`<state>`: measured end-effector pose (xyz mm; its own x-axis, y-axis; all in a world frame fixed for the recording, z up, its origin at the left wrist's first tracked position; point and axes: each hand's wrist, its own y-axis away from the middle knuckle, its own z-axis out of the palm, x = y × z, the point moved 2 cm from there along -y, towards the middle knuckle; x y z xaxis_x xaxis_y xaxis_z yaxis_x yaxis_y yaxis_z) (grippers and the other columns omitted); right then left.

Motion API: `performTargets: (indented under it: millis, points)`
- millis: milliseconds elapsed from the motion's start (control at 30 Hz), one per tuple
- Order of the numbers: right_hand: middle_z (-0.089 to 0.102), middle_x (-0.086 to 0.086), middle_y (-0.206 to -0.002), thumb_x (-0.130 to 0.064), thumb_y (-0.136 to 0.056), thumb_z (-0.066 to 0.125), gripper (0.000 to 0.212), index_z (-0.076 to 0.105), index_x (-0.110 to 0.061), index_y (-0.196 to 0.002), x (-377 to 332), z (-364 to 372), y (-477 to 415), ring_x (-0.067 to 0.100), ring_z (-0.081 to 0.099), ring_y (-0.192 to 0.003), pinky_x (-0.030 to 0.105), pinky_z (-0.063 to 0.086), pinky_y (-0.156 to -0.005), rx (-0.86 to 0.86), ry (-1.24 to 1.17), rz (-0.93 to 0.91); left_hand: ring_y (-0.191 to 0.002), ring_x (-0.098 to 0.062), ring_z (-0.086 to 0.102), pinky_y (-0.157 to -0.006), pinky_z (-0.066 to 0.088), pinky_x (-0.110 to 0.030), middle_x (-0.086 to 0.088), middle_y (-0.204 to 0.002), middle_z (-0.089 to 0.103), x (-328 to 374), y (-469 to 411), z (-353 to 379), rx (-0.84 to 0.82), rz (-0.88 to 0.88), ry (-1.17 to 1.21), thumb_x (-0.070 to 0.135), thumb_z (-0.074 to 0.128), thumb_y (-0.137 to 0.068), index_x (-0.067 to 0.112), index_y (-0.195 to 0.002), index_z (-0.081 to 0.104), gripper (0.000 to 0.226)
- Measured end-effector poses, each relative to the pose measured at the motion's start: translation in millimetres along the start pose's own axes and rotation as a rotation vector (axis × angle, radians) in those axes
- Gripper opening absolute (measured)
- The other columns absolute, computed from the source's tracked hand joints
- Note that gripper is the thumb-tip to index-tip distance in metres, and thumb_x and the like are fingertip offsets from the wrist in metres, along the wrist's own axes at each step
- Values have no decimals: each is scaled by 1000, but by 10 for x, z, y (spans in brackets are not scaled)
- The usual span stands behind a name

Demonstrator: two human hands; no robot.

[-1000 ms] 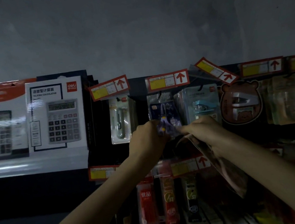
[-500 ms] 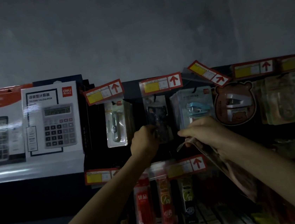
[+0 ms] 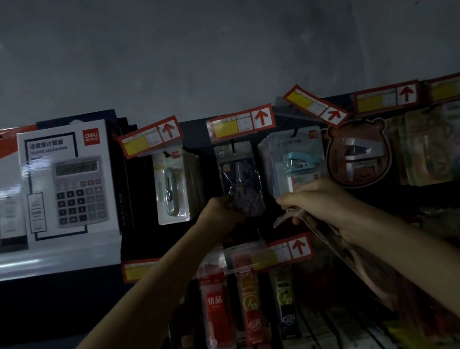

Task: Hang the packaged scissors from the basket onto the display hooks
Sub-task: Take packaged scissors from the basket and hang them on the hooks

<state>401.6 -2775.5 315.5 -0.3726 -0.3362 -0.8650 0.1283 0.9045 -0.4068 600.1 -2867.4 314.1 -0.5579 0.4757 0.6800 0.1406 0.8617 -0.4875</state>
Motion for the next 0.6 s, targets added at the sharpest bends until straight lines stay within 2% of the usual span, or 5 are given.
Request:
performTargets:
  millis: [133,300,400,500,600]
  points:
    - [70,5,-62,-30,-89,76,22,79,-8,-85,18,-27,1,10,63,-52,16,44,-46,-10,11,-11,-108,-28,66,-93,55,-38,-7,-123,68,56,47,4,-84,122,-404,40,55,-102,21,-133,63,37]
    - [71,6,-63,-30,-90,75,23,79,-9,-83,51,-58,3,14,66,-59,21,46,-54,-18,8,-31,-98,-38,68,-76,61,-44,-23,-125,63,57,141,218,-234,521,-831,30,31,-107,11,-143,49,45]
    - [72,12,-68,-29,-90,75,25,79,-6,-83,63,-52,4,19,67,-62,22,48,-56,-23,-10,-37,-146,-48,30,-116,30,-62,-24,-161,30,6,43,272,-357,434,-1014,64,26,-102,20,-161,20,74]
    - [73,16,-71,-30,-90,75,26,79,-6,-82,84,-49,-3,22,68,-64,25,49,-59,-25,-9,-38,-151,-49,7,-120,19,-63,-19,-168,7,-40,-49,345,-330,280,-864,59,39,-99,37,-158,-17,84]
    - [73,16,-72,-31,-90,75,28,78,-5,-81,96,-59,-15,22,68,-65,25,49,-60,-28,8,-40,-155,-40,-5,-124,1,-58,-13,-170,-3,-48,-94,362,-402,281,-880,64,43,-95,35,-160,-7,87]
